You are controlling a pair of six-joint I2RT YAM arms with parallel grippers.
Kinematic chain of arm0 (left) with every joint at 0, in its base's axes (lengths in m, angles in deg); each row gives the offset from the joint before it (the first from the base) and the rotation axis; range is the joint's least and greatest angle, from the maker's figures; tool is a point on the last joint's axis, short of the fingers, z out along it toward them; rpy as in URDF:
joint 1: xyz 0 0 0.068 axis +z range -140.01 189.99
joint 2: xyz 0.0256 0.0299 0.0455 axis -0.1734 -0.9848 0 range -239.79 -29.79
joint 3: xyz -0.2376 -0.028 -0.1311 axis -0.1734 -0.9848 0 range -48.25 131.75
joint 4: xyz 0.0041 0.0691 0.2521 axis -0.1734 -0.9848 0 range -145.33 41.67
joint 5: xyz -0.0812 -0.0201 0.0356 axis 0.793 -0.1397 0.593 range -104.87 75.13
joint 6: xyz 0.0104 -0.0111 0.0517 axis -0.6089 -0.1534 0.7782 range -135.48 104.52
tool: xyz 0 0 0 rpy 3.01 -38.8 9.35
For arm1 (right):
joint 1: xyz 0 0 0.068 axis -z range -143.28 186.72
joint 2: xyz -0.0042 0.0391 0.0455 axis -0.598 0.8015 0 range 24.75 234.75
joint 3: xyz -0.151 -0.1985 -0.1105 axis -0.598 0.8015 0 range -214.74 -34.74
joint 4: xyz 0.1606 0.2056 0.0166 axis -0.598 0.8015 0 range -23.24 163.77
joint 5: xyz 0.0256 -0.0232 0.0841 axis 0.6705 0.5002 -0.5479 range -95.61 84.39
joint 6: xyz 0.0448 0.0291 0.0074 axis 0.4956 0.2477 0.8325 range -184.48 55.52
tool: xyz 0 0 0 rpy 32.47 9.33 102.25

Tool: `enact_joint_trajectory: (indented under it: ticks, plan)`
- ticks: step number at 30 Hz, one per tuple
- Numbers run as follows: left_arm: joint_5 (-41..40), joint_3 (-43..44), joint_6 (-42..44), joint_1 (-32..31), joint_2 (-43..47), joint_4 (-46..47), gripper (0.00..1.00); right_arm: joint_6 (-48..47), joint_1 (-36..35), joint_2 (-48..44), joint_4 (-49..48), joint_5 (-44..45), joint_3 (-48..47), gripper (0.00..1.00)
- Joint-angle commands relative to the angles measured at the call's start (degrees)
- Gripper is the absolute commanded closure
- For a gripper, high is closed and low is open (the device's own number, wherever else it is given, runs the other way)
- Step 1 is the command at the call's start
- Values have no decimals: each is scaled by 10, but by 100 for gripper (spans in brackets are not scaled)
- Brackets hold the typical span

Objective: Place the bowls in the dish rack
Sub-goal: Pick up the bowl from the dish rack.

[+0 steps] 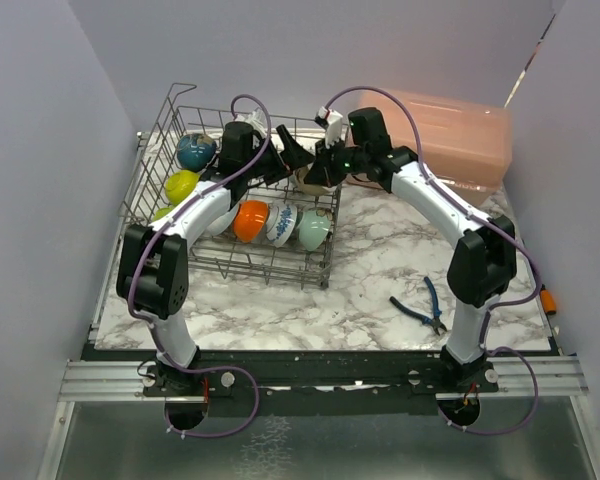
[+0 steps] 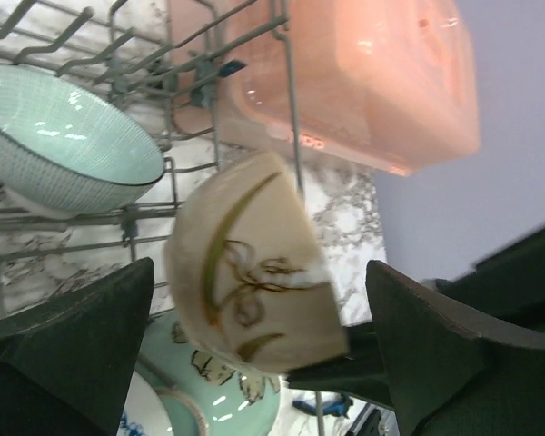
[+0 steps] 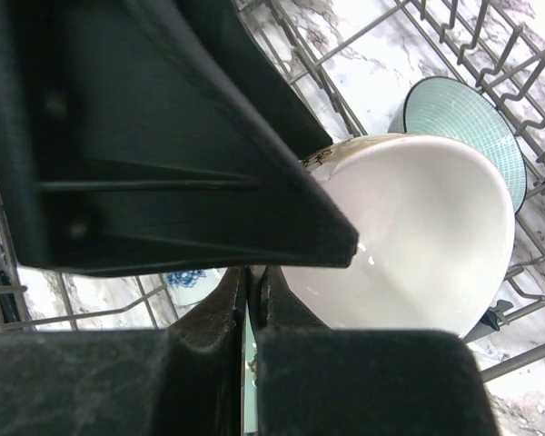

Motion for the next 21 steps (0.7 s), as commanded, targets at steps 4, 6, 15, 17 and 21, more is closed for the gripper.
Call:
enact_joint_trajectory:
  ticks: [4, 6, 15, 17, 21]
  plan:
    - [-6, 18, 43, -7, -8, -90, 1, -1, -1, -61, -62, -38, 1, 100]
    - [25, 17, 32, -12, -13, -90, 1, -1, -1, -61, -65, -42, 0, 100]
    - [131, -20, -90, -30, -38, 66, 11, -17, -1, -61, -70, -44, 6, 100]
    - [154, -28, -133, -30, -46, 123, 26, -20, -1, -63, -70, -41, 8, 100]
    - [167, -17, -139, -28, -57, 152, 65, -20, -1, -64, -68, -34, 11, 100]
